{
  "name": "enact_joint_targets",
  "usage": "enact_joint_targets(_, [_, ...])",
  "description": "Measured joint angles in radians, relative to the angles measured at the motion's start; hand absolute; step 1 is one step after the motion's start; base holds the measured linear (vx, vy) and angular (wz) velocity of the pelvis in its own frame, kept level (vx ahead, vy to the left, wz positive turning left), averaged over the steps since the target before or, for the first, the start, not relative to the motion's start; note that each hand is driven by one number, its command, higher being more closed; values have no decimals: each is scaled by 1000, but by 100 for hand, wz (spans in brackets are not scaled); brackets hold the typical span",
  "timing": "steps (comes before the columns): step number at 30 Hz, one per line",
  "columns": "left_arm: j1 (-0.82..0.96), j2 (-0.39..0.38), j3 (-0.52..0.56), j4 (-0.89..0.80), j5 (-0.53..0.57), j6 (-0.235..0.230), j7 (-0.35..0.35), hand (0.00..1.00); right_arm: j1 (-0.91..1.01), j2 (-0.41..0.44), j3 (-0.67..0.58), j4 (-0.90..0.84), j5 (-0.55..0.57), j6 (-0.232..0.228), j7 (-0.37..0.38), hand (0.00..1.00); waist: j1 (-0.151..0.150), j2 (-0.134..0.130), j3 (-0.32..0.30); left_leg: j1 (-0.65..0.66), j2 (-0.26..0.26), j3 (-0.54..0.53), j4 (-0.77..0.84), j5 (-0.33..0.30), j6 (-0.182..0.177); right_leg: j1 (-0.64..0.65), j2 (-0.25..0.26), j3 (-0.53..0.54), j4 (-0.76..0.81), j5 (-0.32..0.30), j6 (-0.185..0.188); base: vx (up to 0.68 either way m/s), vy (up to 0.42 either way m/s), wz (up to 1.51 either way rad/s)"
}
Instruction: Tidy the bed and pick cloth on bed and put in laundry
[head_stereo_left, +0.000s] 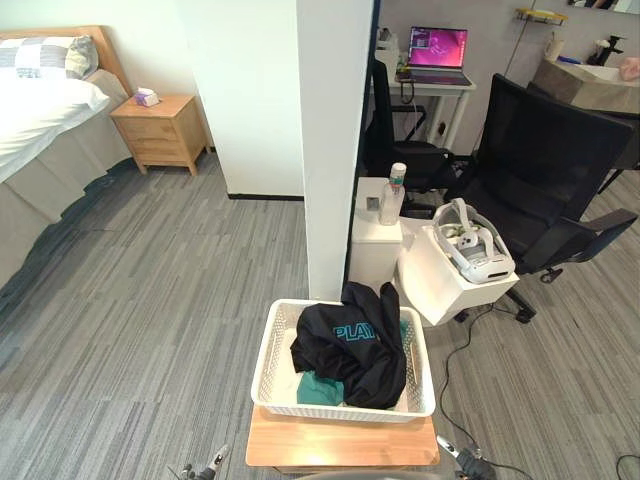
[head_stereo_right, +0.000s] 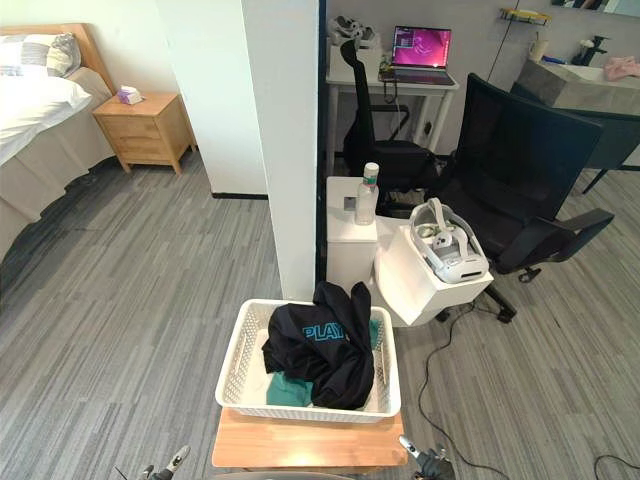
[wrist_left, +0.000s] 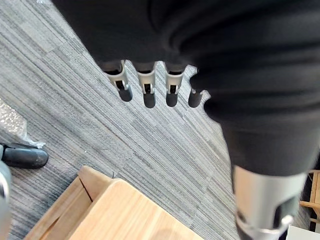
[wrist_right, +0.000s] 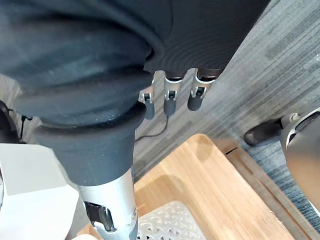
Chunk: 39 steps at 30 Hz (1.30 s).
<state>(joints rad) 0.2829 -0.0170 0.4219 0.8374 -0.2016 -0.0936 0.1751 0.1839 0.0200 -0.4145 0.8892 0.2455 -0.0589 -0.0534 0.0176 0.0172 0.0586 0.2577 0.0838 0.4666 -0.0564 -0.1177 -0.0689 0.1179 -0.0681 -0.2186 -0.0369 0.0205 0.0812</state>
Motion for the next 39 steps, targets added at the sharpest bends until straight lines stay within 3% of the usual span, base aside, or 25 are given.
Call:
enact_joint_targets(4, [-8,-9,-10,5,-3,33,-24,0,7,11,0,0,18,0,10,0,1,-11,4,-8,-1,-18,0,1,-1,0,-5,-26,3,-3,0,-8,-5,14])
enact_joint_targets(8, [-39,-15,-45,67,-36,117,-80,0,30,26,-2,48,75,-5,25,0,-1,-21,1,-16,-9,-79,-3,3,-1,-3,-24,-71,53,-46,10,0,-8,38])
enact_joint_targets(14, [-102,66,-159,140,-84,226,-134,0,8,9,0,100,127,-10,45,0,-2,-25,3,-45,-21,-150,4,12,2,1,-35,-118,39,-51,12,30,-8,31])
enact_joint_targets(18, [-131,89,-198,155,-69,232,-150,0,-7,-5,0,119,129,-7,56,0,-5,-24,33,-53,-17,-159,20,11,1,18,-24,-119,28,-50,10,-26,-47,6])
enact_joint_targets(23, [-156,103,-231,154,-75,205,-149,0,-52,-36,0,153,128,3,51,0,-9,-27,84,-96,-19,-163,79,18,-9,13,-22,-109,14,-44,-1,-55,-32,4])
enact_joint_targets(25, [-159,106,-230,151,-74,191,-149,0,-61,-38,1,159,132,5,42,0,-8,-37,91,-154,-10,-156,183,18,-9,-8,-32,-92,29,-55,-16,-73,-60,0])
enact_joint_targets(26, [-159,110,-229,143,-70,186,-149,0,-70,-38,1,157,137,7,35,0,-9,-41,93,-213,12,-150,282,17,-10,-36,-31,-48,48,-71,-46,-132,-80,-29])
enact_joint_targets(27, [-159,109,-222,143,-64,182,-149,0,-71,-46,0,152,137,9,35,0,-8,-40,94,-232,37,-146,355,-16,-25,-51,-31,-34,54,-63,-51,-138,-64,-40])
enact_joint_targets(28, [-162,109,-213,142,-62,185,-150,0,-74,-50,-1,151,137,10,36,0,-10,-24,109,-267,83,-121,525,-71,-7,-54,-16,-32,75,-67,-52,-105,-28,-69])
enact_joint_targets(29, [-152,94,-215,143,-61,190,-149,0,-66,-68,-1,144,137,10,36,0,-8,25,114,-312,200,-95,874,-112,23,-67,24,-25,134,-82,-70,-36,-2,-63])
enact_joint_targets(30, [-144,89,-217,144,-60,192,-152,0,-60,-86,-1,145,137,14,36,0,-9,41,110,-322,234,-95,975,-99,24,-75,38,-19,161,-93,-72,24,16,-53])
enact_joint_targets(31, [-150,82,-220,145,-53,196,-153,0,-49,-103,1,138,137,17,37,0,-31,66,103,-334,253,-109,950,76,23,-98,58,-10,203,-104,-73,47,5,5])
enact_joint_targets(33, [-198,94,-219,149,-28,199,-155,0,-39,-95,-1,159,137,20,39,0,-68,-4,100,-327,182,-105,825,61,-7,-142,22,-4,187,-106,-78,-12,-22,46])
enact_joint_targets(34, [-240,100,-198,175,-8,209,-169,0,-38,-75,-26,194,137,10,51,0,-78,-14,107,-282,217,-19,860,13,-5,-131,14,-32,124,-46,-92,-63,11,44])
enact_joint_targets(35, [-246,94,-195,180,-1,214,-176,0,-39,-71,-44,195,137,9,52,0,-86,-11,109,-253,232,-2,839,28,-3,-136,16,-39,141,-48,-95,-46,47,45])
enact_joint_targets(36, [-253,85,-196,184,1,216,-181,0,-34,-69,-59,193,137,8,52,0,-94,-6,110,-215,235,6,758,85,-2,-142,14,-54,169,-53,-100,-24,68,62])
enact_joint_targets(37, [-281,57,-209,182,6,214,-188,0,-23,-77,-74,188,137,6,56,0,-113,-4,132,-148,168,-12,619,88,-27,-224,-11,-93,342,-107,-106,-108,33,91])
enact_joint_targets(38, [-291,52,-227,186,16,216,-191,0,-16,-64,-60,185,137,3,60,0,-128,11,116,-101,177,-58,521,47,-69,-259,58,-78,294,-123,-77,-145,47,91])
enact_joint_targets(39, [-297,63,-239,185,17,216,-195,0,-9,-51,-36,184,137,-6,59,0,-128,11,111,-88,173,-56,500,16,-88,-263,85,-83,199,-58,-114,-207,21,77])
